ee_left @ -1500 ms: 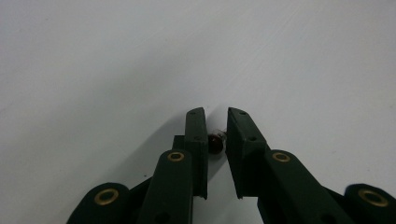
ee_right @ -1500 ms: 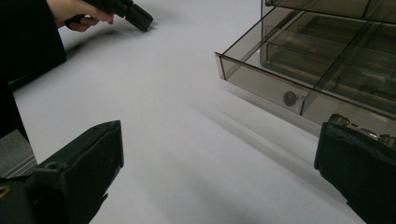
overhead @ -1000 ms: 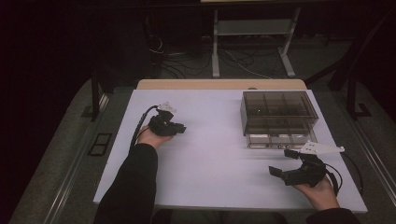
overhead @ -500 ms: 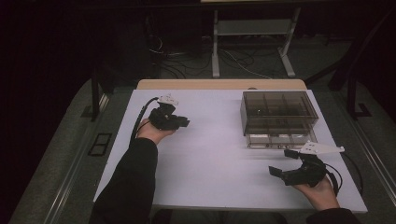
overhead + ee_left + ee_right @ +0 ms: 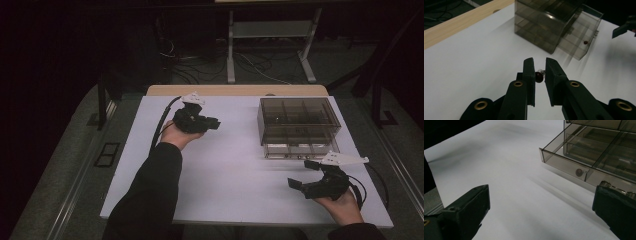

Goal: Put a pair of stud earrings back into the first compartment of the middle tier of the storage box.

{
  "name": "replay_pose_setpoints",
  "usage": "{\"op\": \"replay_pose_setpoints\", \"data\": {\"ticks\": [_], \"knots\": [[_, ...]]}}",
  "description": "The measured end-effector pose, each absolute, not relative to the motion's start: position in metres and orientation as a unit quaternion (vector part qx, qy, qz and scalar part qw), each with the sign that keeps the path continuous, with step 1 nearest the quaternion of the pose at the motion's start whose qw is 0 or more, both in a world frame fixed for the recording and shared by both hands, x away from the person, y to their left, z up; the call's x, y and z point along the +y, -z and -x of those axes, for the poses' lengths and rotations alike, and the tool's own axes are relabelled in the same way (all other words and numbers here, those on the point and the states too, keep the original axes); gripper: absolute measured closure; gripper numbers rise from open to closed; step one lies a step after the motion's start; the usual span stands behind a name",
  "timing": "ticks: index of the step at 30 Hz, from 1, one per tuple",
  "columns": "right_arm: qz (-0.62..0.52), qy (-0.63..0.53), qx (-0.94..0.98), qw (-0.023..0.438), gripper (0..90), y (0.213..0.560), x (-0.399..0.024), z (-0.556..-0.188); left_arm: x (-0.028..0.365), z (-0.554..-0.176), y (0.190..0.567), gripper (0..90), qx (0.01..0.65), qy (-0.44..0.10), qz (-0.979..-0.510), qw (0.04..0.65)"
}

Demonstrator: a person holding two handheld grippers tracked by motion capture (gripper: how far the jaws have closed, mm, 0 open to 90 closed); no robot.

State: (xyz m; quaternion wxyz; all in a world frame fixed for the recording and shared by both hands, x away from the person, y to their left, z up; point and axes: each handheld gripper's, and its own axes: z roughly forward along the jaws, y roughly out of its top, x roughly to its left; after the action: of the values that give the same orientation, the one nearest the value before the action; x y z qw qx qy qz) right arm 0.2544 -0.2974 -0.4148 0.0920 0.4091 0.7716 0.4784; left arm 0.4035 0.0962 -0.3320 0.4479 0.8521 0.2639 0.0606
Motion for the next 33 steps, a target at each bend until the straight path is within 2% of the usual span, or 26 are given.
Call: {"op": "replay_pose_setpoints", "data": {"ticks": [15,33], "knots": [[-0.407,-0.478,0.773,0.093,0.7,0.415,-0.298,-0.255,0.030,-0.401,0.322,77.6,0.218,-0.050,-0.863,0.452],[-0.406,-0.479,0.773,0.093,0.7,0.415,-0.299,-0.255,-0.035,-0.403,0.351,77.6,0.201,-0.022,-0.868,0.454]]}}
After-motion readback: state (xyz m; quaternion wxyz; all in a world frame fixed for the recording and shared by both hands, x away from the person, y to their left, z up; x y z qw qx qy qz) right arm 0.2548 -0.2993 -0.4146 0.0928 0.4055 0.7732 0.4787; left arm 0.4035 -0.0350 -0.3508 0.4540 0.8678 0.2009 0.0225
